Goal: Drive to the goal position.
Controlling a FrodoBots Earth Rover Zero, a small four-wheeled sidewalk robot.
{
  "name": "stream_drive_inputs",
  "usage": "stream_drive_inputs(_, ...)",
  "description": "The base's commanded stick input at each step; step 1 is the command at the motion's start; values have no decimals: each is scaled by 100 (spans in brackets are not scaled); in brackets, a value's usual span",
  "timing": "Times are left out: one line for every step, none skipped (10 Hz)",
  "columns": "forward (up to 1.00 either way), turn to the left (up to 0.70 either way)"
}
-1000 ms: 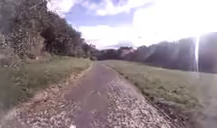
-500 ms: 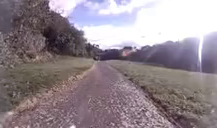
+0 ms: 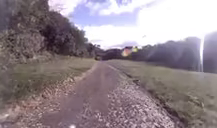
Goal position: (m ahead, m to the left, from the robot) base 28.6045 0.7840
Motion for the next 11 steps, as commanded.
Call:
stream_drive_inputs(70, 0)
stream_drive_inputs(70, 0)
stream_drive_inputs(70, 0)
stream_drive_inputs(70, 0)
stream_drive_inputs(70, 0)
stream_drive_inputs(70, 1)
stream_drive_inputs(70, 2)
stream_drive_inputs(70, 2)
stream_drive_inputs(70, 2)
stream_drive_inputs(70, 2)
stream_drive_inputs(70, 2)
